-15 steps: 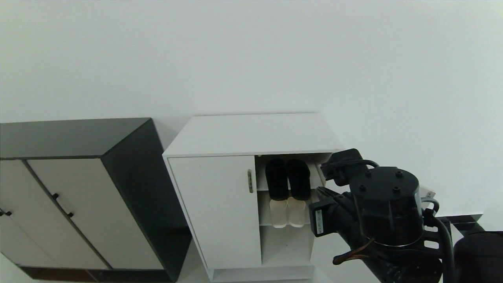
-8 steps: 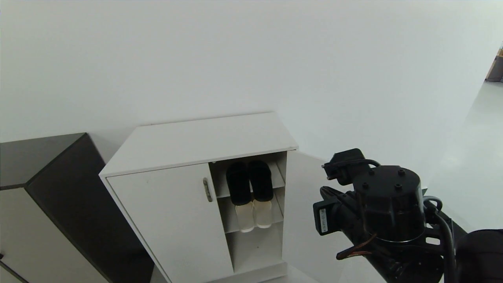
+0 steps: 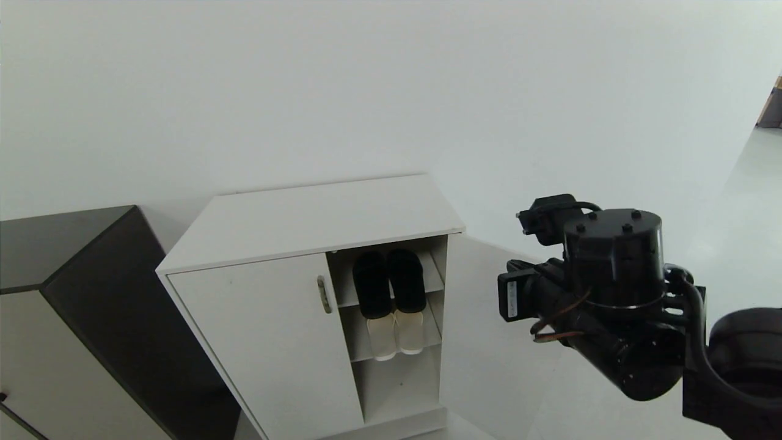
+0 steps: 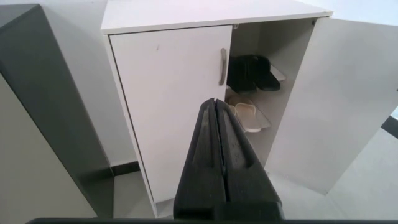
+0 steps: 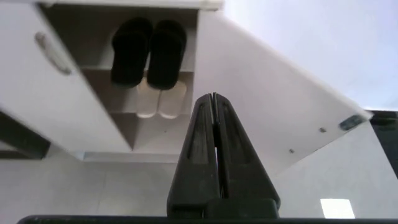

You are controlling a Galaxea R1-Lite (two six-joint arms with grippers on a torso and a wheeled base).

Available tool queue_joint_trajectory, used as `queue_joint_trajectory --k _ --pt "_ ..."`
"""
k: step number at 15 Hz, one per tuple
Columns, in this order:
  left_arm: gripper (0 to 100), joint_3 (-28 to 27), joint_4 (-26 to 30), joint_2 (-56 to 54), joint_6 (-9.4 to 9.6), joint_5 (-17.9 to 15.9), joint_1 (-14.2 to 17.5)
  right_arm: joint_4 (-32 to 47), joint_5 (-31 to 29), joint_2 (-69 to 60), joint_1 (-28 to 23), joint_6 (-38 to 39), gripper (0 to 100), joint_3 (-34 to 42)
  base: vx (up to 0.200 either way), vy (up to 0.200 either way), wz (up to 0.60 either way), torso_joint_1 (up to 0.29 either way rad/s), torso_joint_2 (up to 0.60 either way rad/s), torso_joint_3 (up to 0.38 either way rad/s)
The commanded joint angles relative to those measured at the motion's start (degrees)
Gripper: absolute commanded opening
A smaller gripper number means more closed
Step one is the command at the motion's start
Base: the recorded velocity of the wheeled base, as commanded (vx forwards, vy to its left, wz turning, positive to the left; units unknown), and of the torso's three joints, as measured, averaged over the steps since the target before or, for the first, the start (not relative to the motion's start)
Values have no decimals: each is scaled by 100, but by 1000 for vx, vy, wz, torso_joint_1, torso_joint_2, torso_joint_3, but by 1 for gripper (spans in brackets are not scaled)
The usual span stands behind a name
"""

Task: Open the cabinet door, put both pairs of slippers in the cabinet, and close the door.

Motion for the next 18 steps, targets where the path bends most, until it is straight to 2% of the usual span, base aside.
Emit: queue_joint_trajectory --k 1,3,7,12,18 --pt "0 0 0 -1 1 -8 0 676 17 112 -371 300 0 -767 0 0 0 0 0 0" --pt "0 0 0 -1 10 -8 0 1142 17 305 -723 441 0 -1268 -200 0 0 2 5 0" --pt "0 0 0 -1 10 -8 0 1133 34 534 -1030 441 0 -1426 -200 0 0 2 5 0" --pt "0 0 -9 -1 10 -8 0 799 667 1000 -1698 458 0 -1760 0 0 0 0 0 0" --pt "0 0 0 -1 10 -8 0 658 922 2046 -2384 467 0 -2639 0 0 0 0 0 0"
